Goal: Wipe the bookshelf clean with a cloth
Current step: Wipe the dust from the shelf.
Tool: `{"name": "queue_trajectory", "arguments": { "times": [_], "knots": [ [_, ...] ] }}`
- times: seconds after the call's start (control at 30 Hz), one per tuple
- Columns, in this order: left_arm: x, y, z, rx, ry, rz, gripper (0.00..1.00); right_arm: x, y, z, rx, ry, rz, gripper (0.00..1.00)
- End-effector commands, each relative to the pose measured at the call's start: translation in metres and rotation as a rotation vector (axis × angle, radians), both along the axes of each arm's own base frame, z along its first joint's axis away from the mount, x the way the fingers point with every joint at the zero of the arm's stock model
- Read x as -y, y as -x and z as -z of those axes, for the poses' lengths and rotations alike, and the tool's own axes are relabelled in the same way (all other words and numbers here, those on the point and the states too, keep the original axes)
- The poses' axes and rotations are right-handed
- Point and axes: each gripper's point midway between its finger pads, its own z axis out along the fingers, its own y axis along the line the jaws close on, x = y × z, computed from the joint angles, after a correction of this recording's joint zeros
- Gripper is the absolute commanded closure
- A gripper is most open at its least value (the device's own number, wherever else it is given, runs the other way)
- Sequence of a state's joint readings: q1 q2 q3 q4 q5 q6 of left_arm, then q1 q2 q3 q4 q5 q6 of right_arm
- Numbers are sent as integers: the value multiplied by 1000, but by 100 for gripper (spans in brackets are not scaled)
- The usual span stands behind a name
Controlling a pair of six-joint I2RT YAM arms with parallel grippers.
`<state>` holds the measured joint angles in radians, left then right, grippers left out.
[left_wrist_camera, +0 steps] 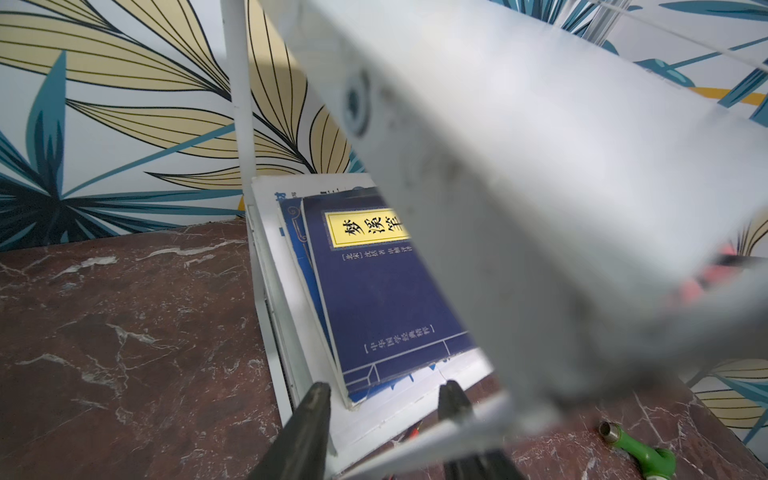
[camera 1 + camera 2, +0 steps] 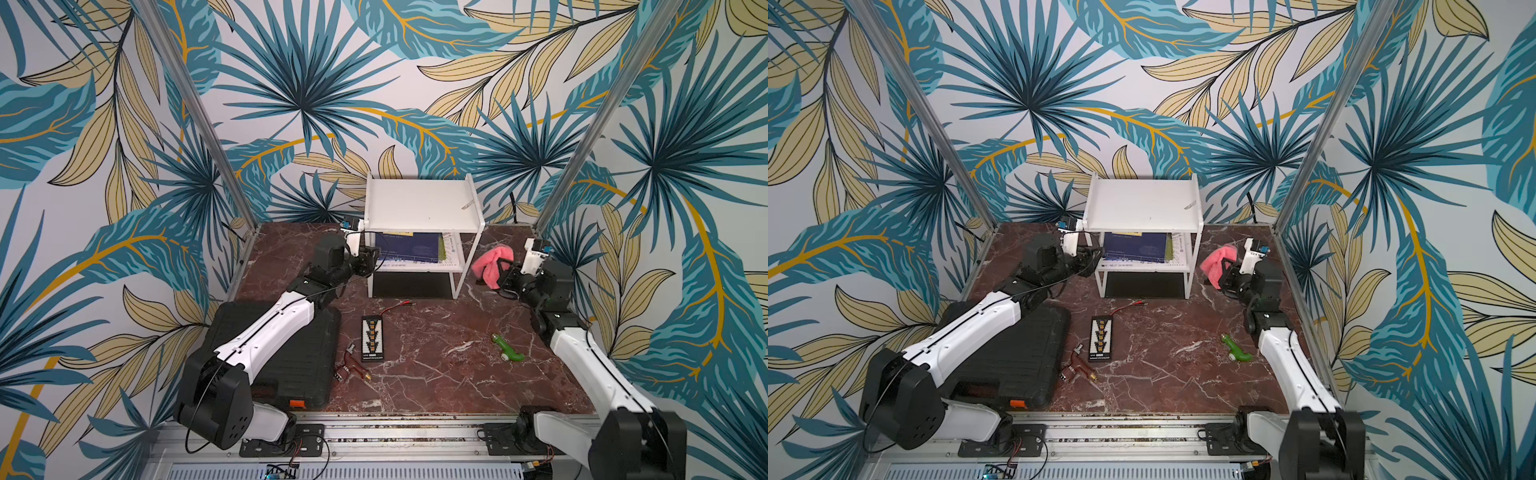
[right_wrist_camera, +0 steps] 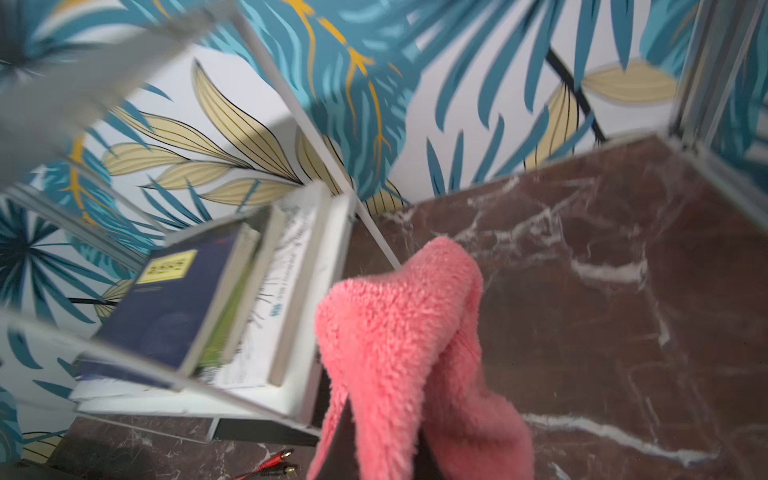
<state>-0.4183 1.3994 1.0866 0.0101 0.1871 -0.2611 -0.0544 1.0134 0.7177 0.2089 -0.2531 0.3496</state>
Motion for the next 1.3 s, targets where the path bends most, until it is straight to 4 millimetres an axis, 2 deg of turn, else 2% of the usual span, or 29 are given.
{"name": "queue_trajectory", "arguments": {
  "times": [0.0,0.07,0.13,0.2,0.23,0.27,0.33,0.37,0.43,0.47,0.5,0.67,0.73,0.83,0.97,1.03,1.07,1.17,1.27],
  "knots": [
    [9,12,-22,48,41,65,54,-19,29,-49,190,76,-105,100],
    [12,12,-27,53,51,80,54,-28,31,-70,248,100,-139,100],
    [11,10,-31,63,50,70,54,-36,17,-83,288,151,-179,100],
    [7,7,-30,70,33,42,54,-44,-3,-87,278,152,-214,100],
    [4,5,-30,73,24,25,54,-45,-15,-81,254,140,-212,100],
    [2,4,-29,74,14,12,55,-47,-24,-67,220,130,-210,100],
    [-1,2,-27,75,2,-1,58,-48,-33,-11,96,117,-200,100],
    [-1,2,-26,73,-2,-6,60,-50,-30,19,50,118,-203,100],
    [-2,1,-24,65,-5,-7,63,-49,-18,49,23,111,-198,100],
    [-1,0,-25,65,-7,-4,66,-47,-11,50,19,120,-186,100],
    [0,0,-24,62,-9,-1,67,-44,-5,41,24,139,-175,100],
    [3,-1,-25,62,-30,18,83,-38,27,-66,170,155,-134,100],
    [0,-3,-24,65,-46,6,87,-46,35,-99,229,125,-177,100],
    [-3,-3,-23,77,-75,-2,91,-66,28,-134,248,93,-276,100],
    [-6,-4,-23,86,-105,-2,100,-74,-8,-151,206,145,-279,100],
    [-8,-6,-23,87,-111,-12,100,-72,-29,-151,148,174,-262,100],
    [-8,-7,-22,82,-113,-14,100,-70,-38,-144,101,187,-249,100],
    [-9,-9,-21,81,-115,-18,100,-70,-41,-125,2,216,-249,100],
    [-10,-10,-20,78,-123,-19,100,-72,-39,-124,-15,229,-265,100]
  ]
}}
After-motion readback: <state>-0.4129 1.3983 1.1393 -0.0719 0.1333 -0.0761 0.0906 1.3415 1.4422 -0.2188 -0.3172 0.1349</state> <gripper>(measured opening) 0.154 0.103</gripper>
